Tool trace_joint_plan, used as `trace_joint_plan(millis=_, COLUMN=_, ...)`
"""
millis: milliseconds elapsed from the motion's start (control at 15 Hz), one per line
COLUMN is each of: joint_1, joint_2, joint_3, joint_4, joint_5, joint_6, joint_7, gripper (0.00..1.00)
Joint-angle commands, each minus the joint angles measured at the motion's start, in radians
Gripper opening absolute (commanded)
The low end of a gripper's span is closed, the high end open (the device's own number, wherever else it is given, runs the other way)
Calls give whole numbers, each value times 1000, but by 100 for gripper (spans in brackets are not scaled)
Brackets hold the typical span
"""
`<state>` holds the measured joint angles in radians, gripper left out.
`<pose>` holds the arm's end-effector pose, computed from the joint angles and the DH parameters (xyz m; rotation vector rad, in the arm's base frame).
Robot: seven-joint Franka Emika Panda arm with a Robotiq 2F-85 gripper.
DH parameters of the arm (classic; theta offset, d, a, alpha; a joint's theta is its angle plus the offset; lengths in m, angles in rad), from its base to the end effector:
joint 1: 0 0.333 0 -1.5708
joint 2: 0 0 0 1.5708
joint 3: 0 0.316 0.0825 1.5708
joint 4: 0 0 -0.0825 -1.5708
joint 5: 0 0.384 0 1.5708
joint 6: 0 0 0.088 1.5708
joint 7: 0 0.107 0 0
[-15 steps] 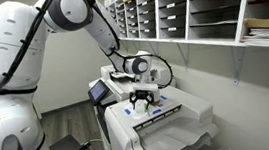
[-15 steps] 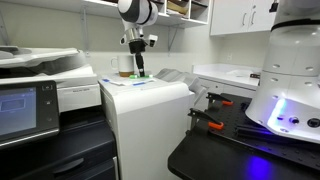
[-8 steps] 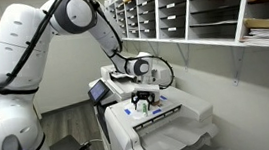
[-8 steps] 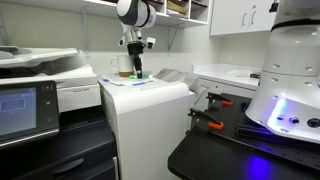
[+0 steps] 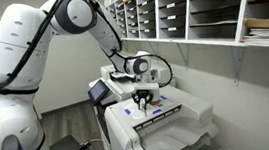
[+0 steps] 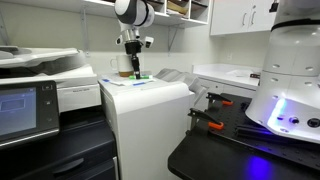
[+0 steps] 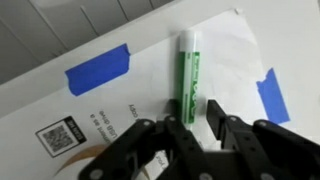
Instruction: Put the marker inside the mug cup
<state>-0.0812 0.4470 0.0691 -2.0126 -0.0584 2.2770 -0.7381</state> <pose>0.5843 -0.0089 0.2156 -2.8522 -1.1456 0.2654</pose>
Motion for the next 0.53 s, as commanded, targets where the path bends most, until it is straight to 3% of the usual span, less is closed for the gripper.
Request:
trace_joint_plan(millis=0, joint_1=2, joint_2=12, joint_3=4, joint_4=10, joint_5=-38, joint_6=16, joint_7=30, gripper=8)
trace_joint_plan(millis=67, joint_1=0, joint_2=9, joint_3=7, joint_4=6, joint_5=-39, joint_6=19, joint_7=24, gripper=1)
trace_joint_plan(millis=467, joint_1=-3, joint_2=-96, joint_3=40, joint_4=-103, joint_5=-22, joint_6=94, joint_7=-2, gripper=5)
